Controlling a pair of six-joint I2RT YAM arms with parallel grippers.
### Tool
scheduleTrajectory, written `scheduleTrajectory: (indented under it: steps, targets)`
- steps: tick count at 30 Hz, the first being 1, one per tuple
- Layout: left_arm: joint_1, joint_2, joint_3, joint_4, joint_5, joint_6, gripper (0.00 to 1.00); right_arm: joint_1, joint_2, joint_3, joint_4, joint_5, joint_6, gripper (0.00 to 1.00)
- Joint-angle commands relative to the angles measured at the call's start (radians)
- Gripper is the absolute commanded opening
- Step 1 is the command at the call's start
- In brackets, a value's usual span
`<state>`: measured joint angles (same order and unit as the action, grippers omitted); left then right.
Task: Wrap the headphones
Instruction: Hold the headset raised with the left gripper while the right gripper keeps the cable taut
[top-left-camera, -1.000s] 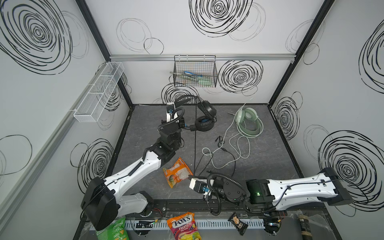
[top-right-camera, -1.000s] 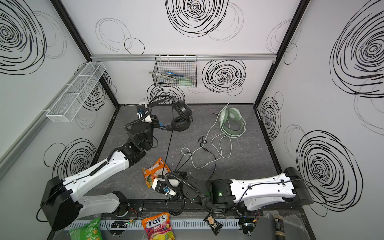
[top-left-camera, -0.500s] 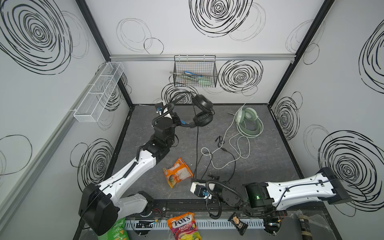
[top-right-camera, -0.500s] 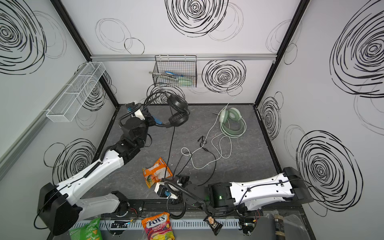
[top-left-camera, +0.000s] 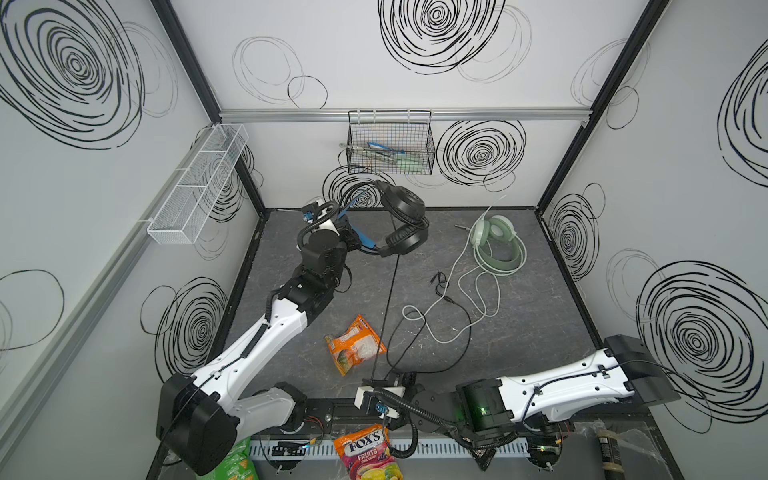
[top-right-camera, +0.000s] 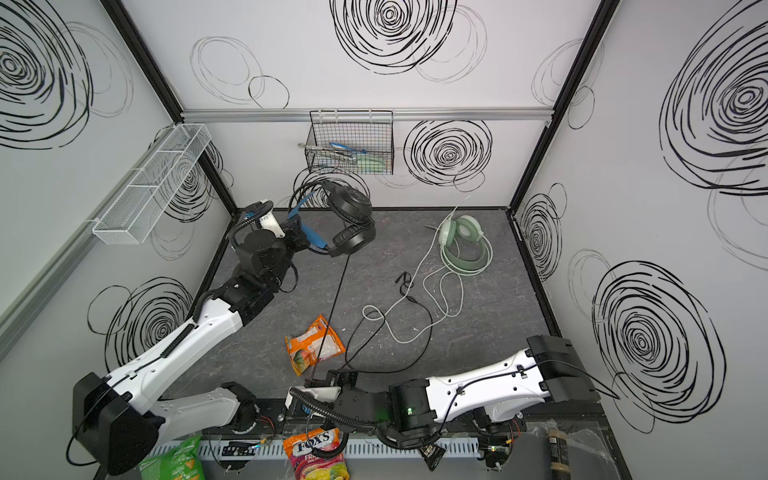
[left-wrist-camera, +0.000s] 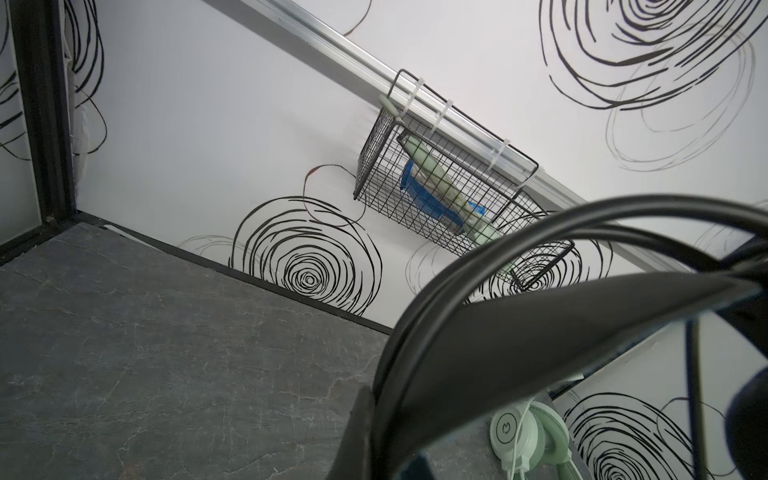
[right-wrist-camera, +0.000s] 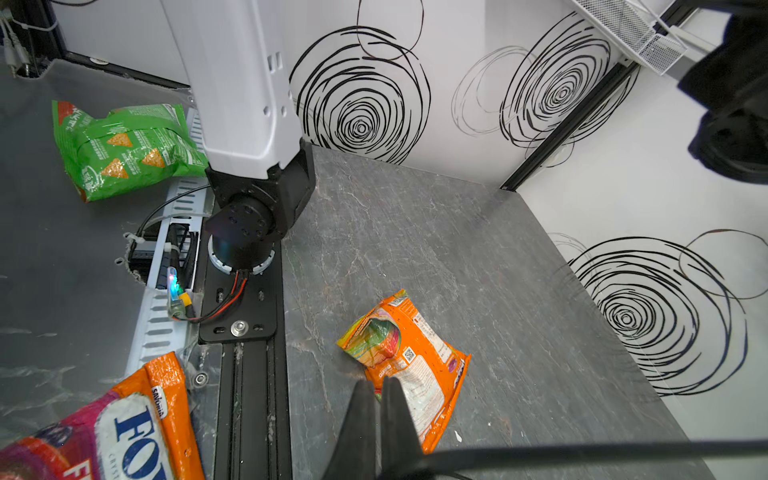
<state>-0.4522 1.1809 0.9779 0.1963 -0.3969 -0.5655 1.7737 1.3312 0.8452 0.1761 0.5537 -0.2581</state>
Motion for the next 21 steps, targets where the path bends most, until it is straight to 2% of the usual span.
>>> scheduleTrajectory:
  steps: [1, 9, 21]
  targets:
    - [0.055, -0.010, 0.050, 0.146, 0.010, -0.105, 0.00, 0.052, 0.024, 0.042, 0.040, -0.060, 0.009, 0.00]
    - [0.145, -0.057, 0.061, 0.125, 0.187, -0.207, 0.00, 0.016, 0.040, -0.021, 0.026, -0.022, 0.143, 0.00]
    - [0.174, -0.057, 0.156, 0.043, 0.264, -0.221, 0.00, -0.105, -0.027, -0.169, 0.067, -0.058, 0.244, 0.00]
